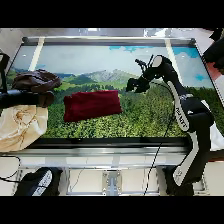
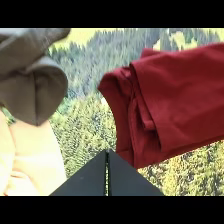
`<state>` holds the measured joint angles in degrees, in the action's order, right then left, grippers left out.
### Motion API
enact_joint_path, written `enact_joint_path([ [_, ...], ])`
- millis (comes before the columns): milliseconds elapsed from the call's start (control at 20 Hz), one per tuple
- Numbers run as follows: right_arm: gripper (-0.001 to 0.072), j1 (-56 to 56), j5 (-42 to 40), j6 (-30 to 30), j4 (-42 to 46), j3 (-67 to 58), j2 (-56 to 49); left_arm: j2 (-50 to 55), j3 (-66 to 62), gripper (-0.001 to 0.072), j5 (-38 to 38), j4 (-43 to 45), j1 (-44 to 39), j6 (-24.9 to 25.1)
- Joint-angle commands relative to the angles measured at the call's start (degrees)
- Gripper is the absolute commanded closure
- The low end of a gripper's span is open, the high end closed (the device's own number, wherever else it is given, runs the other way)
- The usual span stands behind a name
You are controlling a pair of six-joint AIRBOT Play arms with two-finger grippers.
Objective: Fold the shirts.
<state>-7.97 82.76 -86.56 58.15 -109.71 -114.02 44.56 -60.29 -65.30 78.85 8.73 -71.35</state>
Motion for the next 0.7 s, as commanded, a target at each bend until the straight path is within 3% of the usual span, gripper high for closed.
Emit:
enact_joint_path([
  [0, 0.0101, 3.1, -1.7, 2.1, -13.9, 2.1, -4.3, 0.0, 2.7, 0.069, 2.1, 0.0, 0.0, -2.0],
  [400, 0.0101, -5.5, -8.2, 2.5, -22.5, 2.1, -13.0, -0.1, 3.1, 0.069, 3.4, 0.0, 0.0, -1.9],
  [550, 0.0104, -9.9, -8.3, 5.6, -28.5, 1.8, -13.1, -0.1, 3.1, 0.069, 3.4, 0.1, 0.0, -1.9],
  [600, 0.0157, -11.1, -7.6, 5.8, -31.1, 1.2, -13.1, -0.1, 3.1, 0.069, 3.4, 0.1, 0.0, -1.9],
  [650, 0.0324, -12.0, -6.1, 7.2, -33.8, 0.4, -13.1, -0.1, 3.1, 0.069, 3.3, 0.1, 0.0, -1.9],
])
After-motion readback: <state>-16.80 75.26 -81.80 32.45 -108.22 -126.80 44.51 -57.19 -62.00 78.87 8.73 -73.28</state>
